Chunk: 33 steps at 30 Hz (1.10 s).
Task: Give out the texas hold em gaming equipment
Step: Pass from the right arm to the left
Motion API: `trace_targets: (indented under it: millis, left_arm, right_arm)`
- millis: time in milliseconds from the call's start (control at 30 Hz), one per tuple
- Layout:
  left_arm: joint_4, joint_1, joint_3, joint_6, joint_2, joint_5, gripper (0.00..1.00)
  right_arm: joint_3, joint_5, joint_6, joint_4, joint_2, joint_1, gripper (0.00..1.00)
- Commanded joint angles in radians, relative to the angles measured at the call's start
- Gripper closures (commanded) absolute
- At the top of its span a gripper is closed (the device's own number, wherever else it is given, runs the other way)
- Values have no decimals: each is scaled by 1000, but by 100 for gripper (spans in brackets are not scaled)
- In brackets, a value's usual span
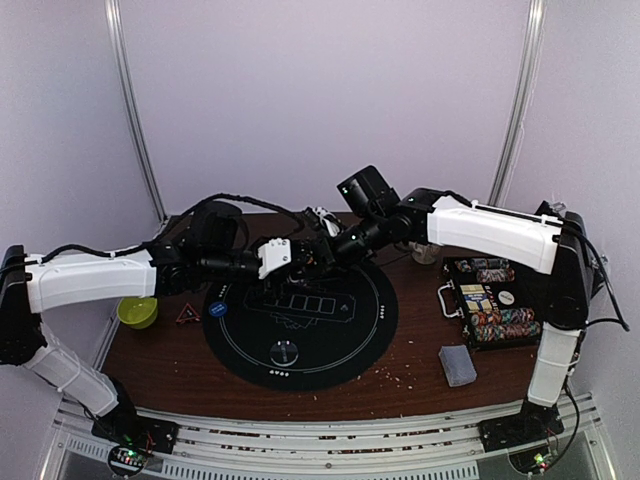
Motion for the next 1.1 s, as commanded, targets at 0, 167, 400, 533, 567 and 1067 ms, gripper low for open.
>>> trace_targets:
  millis: [0,167,400,533,567,1067]
  left_arm:
    - [23,2,18,23,2,-23,47]
    - [29,2,9,23,-1,-50,51]
    - [19,2,-4,29,-10,-86,44]
    - [9,2,-11,30,-18,-65,47]
    - [6,2,-13,31,-19,-57,45]
    - [-11,2,-2,14,-14,-22,100]
  right_arm:
    - [37,-24,7,23,15,2,100]
    - [39,-24,23,40,21,3,100]
    - [48,-16,24,37,22,1,100]
    - [44,-10,22,38,19,-1,100]
    - [42,-9,24,40,18,-3,100]
    - [24,-4,31,65,31,-11,100]
